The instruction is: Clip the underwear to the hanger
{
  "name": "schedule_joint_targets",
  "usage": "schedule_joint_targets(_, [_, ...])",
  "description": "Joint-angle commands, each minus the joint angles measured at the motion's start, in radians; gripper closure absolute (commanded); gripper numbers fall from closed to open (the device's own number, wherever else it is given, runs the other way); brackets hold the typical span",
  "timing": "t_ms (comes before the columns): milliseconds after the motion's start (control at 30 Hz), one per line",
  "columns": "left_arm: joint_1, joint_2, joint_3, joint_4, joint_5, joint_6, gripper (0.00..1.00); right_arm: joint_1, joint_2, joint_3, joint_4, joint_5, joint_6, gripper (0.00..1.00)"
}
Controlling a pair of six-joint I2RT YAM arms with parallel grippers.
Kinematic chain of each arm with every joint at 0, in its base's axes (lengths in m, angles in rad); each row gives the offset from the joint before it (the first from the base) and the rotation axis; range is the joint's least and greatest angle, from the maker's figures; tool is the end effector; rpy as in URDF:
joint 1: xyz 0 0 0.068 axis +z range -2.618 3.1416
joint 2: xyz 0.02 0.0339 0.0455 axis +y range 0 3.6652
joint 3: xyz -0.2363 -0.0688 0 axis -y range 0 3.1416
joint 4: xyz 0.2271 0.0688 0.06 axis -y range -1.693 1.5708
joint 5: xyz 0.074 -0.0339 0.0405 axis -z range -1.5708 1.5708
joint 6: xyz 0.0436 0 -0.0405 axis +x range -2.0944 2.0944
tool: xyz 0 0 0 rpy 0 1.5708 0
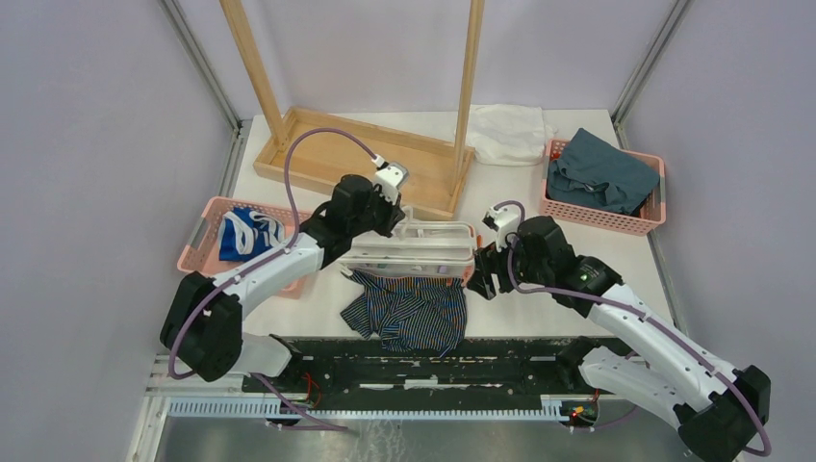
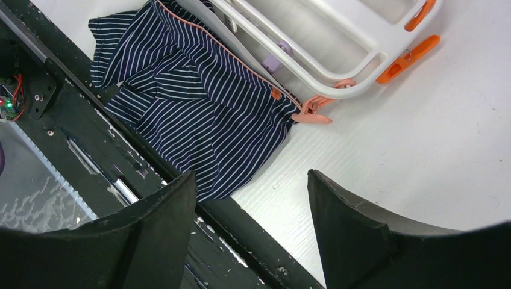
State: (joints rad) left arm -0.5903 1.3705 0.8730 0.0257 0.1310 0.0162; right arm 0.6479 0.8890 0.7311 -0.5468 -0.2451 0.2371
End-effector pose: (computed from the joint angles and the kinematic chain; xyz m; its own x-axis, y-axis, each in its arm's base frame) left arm 0.2507 -0.1748 0.2361 -0.3670 0.2652 -0.8916 0.6545 0.7547 -0.0449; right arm 0.1478 0.1252 0.2452 -0.6742 -0.2245 -0.7036 -0.5910 0.7353 0.3317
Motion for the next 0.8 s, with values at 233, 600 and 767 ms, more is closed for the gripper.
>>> schedule_joint_targets(233, [0.004, -0.131, 0.123, -0.090, 0.213, 0.108, 0.97, 0.003, -0.208, 0.099, -0.021, 0.023, -0.117, 0.29])
schedule_joint_targets(600, [0.003, -0.368, 0.100, -0.123, 0.661, 0.244, 0.97, 0.003, -0.342, 0.208, -0.025, -0.292, -0.291, 0.29])
schedule_joint_targets(767, [0.003, -0.386, 0.161, -0.152, 0.830, 0.289, 0.97, 0.004, -0.344, 0.196, 0.115, -0.428, -0.306, 0.29])
